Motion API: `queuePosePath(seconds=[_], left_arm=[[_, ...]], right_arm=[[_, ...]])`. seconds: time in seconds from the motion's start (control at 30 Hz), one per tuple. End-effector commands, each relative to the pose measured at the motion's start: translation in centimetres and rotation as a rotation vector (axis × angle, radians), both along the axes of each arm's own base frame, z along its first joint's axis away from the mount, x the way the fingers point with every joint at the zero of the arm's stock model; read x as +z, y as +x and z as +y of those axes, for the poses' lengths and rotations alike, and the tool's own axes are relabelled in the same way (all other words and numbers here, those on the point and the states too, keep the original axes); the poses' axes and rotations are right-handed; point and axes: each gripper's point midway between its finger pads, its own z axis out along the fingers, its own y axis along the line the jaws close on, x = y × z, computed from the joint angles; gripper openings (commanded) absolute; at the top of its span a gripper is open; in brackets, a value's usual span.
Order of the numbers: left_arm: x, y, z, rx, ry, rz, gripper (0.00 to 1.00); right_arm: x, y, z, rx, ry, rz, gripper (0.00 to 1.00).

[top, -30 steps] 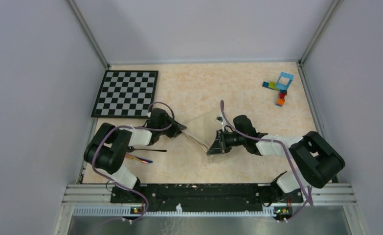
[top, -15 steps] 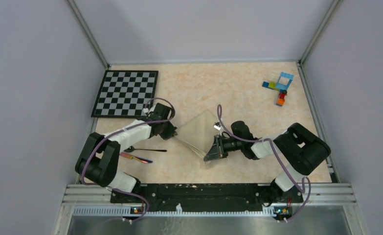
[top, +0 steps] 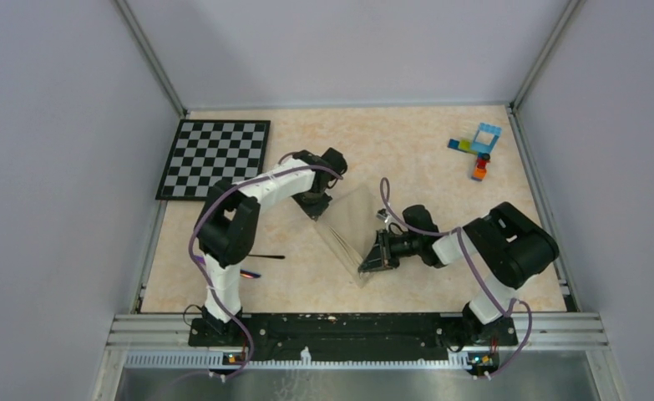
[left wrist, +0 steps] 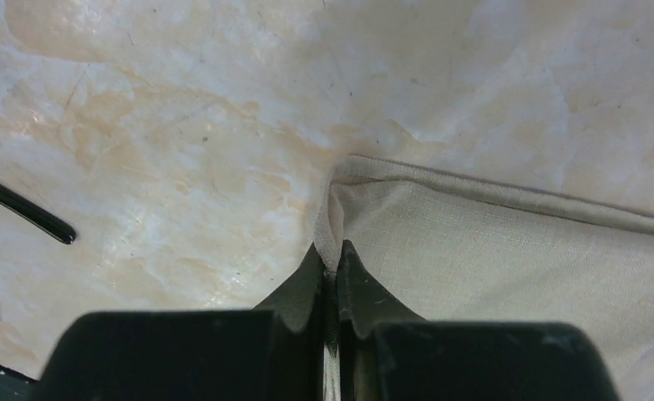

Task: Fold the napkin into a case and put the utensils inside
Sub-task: Fold the lower triangle-folded napkin at the center of the board.

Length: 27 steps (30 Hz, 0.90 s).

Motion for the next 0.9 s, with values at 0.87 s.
queuePosePath(seconds=[0.87], left_arm=[[6.3, -2.6, 6.4, 0.170, 0.251, -0.032, 0.00]], right_arm=[[5.4, -4.8, 5.1, 0.185, 0.142, -0.052, 0.00]])
